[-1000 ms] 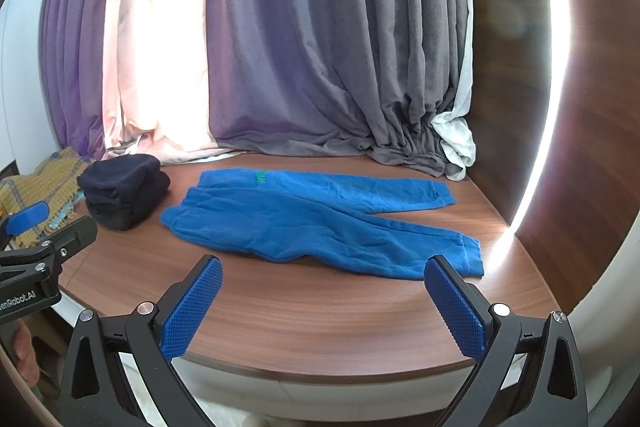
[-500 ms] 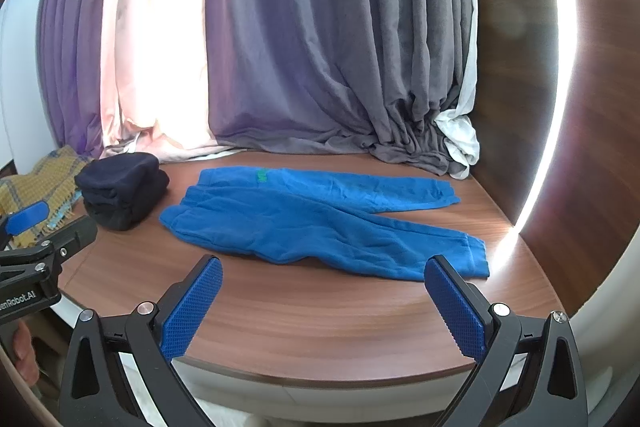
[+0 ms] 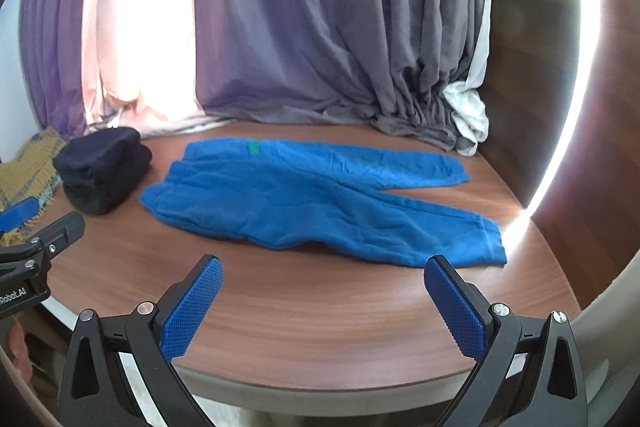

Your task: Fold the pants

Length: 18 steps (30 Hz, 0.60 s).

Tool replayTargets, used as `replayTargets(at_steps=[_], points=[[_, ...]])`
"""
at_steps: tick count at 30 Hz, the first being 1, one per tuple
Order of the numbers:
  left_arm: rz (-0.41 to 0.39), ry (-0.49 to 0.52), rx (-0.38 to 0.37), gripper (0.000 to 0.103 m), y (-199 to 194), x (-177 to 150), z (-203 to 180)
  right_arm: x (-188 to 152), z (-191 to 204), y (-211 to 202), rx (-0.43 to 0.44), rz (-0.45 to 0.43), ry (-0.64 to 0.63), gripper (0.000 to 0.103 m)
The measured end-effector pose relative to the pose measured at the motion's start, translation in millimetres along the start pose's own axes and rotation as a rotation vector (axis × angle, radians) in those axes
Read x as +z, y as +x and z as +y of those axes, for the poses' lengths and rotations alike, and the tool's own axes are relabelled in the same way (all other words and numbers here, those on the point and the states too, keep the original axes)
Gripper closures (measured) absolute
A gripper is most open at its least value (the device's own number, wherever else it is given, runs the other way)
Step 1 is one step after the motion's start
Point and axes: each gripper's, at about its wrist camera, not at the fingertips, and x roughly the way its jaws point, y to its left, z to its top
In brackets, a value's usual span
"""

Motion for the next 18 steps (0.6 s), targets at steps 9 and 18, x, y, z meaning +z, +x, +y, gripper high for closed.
replayTargets(at_steps=[9, 18], points=[[0.016, 0.119, -0.068, 0.000, 57.3, 4.5, 15.2, 6.3, 25.5, 50.5, -0.050, 0.087, -0.001, 0.001], [0.043, 0.217, -0.188, 0.000, 101.6, 6.1, 17.0, 8.1, 50.2, 86.2, -0.118, 0.164, -0.008, 0.001]])
